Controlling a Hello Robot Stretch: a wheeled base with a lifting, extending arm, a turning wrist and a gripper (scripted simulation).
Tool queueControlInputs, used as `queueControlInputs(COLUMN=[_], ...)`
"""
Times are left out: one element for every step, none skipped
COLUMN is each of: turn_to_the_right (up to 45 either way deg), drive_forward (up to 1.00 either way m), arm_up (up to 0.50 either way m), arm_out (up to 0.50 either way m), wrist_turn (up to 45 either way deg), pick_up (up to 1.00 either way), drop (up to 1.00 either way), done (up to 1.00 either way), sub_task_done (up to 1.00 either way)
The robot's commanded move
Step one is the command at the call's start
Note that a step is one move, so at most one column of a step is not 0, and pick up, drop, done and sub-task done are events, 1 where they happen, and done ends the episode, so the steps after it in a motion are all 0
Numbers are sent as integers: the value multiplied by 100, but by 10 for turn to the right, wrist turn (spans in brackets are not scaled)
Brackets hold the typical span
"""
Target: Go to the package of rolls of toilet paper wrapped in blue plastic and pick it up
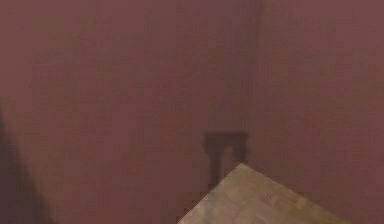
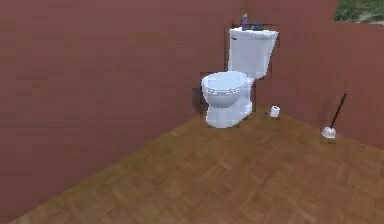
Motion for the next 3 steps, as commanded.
queueControlInputs(turn_to_the_right=[-240, -30, 0], drive_forward=[0, 0, 5], arm_up=[0, 0, 0], arm_out=[0, 0, 0], wrist_turn=[0, 0, 0], pick_up=[0, 0, 0], drop=[0, 0, 0], done=[0, 0, 0], sub_task_done=[0, 0, 0])
